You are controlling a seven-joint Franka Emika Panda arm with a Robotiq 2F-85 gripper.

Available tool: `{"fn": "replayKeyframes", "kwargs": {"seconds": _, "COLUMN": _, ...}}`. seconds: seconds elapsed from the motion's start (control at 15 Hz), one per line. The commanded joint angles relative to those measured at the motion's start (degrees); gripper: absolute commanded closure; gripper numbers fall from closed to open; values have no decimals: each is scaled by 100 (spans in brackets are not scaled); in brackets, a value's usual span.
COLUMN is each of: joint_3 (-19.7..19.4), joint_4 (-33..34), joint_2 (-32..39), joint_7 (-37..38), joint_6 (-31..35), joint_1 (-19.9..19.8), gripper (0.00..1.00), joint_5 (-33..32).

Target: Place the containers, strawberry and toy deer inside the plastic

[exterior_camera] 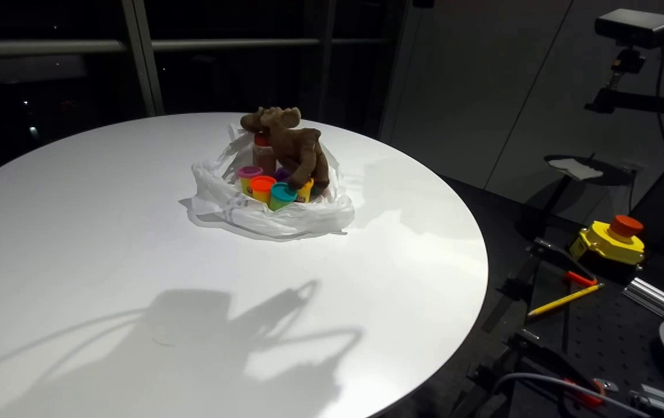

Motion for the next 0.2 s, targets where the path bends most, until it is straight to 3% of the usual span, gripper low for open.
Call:
{"fn": "replayKeyframes", "kwargs": {"seconds": 0.0, "joint_3": 184, "joint_4": 19, "joint_2": 68, "joint_7": -31, "joint_6": -6, "joint_1": -215, "gripper": 0, "joint_5": 38}}
{"fn": "replayKeyframes", "kwargs": {"seconds": 0.13, "joint_3": 178, "joint_4": 28, "joint_2": 142, "joint_7": -28, "joint_6": 0, "joint_1": -229, "gripper": 0, "joint_5": 34}}
